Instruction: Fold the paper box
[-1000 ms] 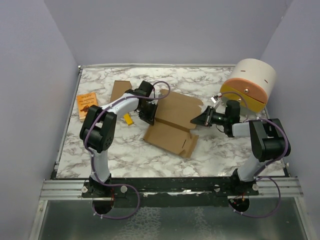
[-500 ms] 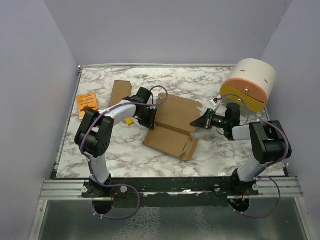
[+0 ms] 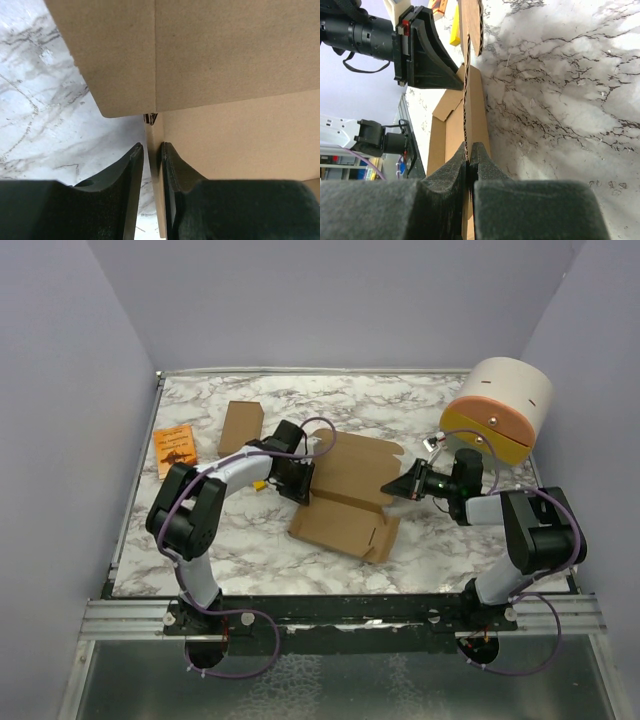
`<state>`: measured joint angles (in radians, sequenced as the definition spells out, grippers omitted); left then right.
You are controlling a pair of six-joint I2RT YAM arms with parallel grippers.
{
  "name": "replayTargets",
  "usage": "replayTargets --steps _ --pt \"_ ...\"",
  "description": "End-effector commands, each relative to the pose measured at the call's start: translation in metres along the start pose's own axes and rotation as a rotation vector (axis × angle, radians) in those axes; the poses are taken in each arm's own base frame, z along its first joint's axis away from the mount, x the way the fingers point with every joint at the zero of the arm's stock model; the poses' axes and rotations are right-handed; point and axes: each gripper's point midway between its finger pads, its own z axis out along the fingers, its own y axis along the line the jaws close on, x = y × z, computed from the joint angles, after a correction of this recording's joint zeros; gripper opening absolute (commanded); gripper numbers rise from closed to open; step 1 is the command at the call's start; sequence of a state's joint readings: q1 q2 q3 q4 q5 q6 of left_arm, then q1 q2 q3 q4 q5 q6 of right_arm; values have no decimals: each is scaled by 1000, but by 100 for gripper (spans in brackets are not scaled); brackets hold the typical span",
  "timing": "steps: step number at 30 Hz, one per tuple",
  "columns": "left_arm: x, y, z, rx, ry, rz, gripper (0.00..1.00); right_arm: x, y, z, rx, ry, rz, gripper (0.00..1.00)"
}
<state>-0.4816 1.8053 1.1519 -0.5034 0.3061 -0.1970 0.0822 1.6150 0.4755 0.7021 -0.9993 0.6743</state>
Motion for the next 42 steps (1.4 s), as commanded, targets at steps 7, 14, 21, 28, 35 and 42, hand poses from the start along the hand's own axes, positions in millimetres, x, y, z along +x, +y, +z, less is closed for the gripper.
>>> replayTargets --steps 7,14,21,28,35,42 --pt "21 7 -7 -76 29 -16 6 -17 5 -2 8 -68 -103 1" --pt "7 3 -10 -106 -33 -4 19 -20 7 -2 7 -80 -117 1" --pt "16 1 -10 -144 -9 16 19 -22 7 -3 11 -87 -123 1" --pt "5 9 -9 -242 -49 42 0 -25 16 -4 -19 -107 -148 1" --pt "-39 7 -12 -271 -217 59 4 -26 24 -5 -69 -137 -213 1" --pt "-36 0 -14 -234 -216 62 19 -29 33 -8 -96 -165 -275 1"
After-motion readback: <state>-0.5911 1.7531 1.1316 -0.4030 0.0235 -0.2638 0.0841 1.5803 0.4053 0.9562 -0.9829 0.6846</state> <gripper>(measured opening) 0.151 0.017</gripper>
